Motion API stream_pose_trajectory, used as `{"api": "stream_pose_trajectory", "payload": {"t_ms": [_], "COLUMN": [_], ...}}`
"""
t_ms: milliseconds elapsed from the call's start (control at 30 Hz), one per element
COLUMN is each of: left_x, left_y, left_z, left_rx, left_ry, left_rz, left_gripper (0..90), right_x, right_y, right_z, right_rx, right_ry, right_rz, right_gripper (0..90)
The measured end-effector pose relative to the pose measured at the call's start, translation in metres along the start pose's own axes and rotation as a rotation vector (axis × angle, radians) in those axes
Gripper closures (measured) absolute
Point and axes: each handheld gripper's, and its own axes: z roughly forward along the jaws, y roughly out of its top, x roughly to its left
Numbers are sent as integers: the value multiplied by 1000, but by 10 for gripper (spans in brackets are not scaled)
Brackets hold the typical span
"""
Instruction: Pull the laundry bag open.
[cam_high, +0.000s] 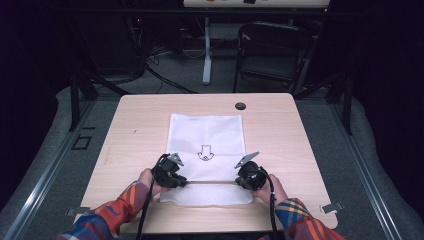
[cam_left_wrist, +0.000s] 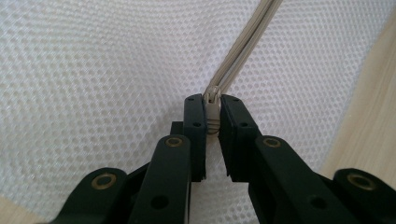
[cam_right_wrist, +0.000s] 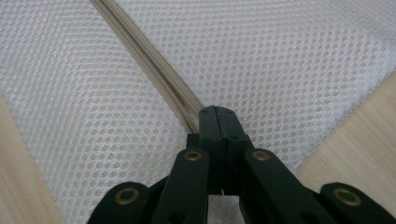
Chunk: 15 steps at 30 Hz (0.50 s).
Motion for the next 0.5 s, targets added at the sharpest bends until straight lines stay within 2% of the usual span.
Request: {"api": "stream_pose_trajectory", "payload": {"t_ms": [500], "left_x": [11], "left_y": [-20], "left_z": [-20], "left_rx": [-11], "left_ry": [26], "left_rz": [-45], "left_gripper": [813], "right_x": [0], "right_y": [0], "right_z": [0], "right_rx": [0], "right_ry": [1], "right_rz": [2], "right_gripper": [900]}}
